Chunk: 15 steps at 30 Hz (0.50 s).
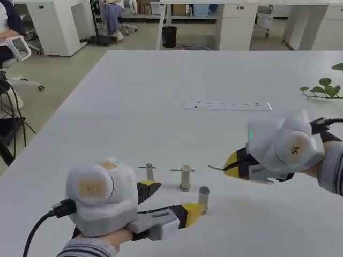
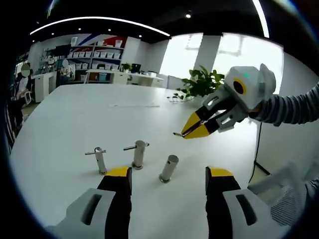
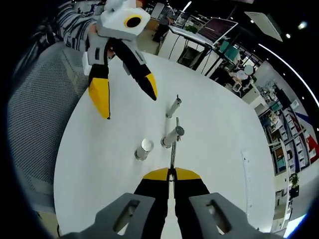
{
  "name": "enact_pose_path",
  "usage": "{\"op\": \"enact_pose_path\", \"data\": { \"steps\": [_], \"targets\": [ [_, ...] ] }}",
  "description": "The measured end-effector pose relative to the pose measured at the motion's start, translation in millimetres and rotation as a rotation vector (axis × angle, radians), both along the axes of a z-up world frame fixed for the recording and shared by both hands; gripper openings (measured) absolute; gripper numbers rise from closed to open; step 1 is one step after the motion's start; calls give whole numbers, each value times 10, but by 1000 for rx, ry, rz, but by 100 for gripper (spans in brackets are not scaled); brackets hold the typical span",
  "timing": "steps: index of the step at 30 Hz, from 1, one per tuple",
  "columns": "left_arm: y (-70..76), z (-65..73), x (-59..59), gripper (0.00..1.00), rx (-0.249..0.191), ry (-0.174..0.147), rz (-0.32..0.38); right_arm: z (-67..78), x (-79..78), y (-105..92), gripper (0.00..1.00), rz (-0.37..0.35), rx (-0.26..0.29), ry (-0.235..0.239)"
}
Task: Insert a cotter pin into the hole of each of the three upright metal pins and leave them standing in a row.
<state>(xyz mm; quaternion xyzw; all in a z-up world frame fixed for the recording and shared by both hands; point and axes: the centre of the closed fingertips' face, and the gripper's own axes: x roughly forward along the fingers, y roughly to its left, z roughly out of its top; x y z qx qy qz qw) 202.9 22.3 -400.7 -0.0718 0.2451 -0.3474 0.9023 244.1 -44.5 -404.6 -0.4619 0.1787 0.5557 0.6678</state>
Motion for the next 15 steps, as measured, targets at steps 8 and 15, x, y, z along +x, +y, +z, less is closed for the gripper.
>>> {"op": "enact_pose_path", "data": {
  "steps": [8, 15],
  "targets": [
    [-61, 24, -25, 39, -26, 38, -7, 19, -247, 133, 0, 79, -5, -30],
    [-138, 30, -94, 26, -67, 74, -21, 27, -470, 246, 0, 140, 7, -53]
  ]
}}
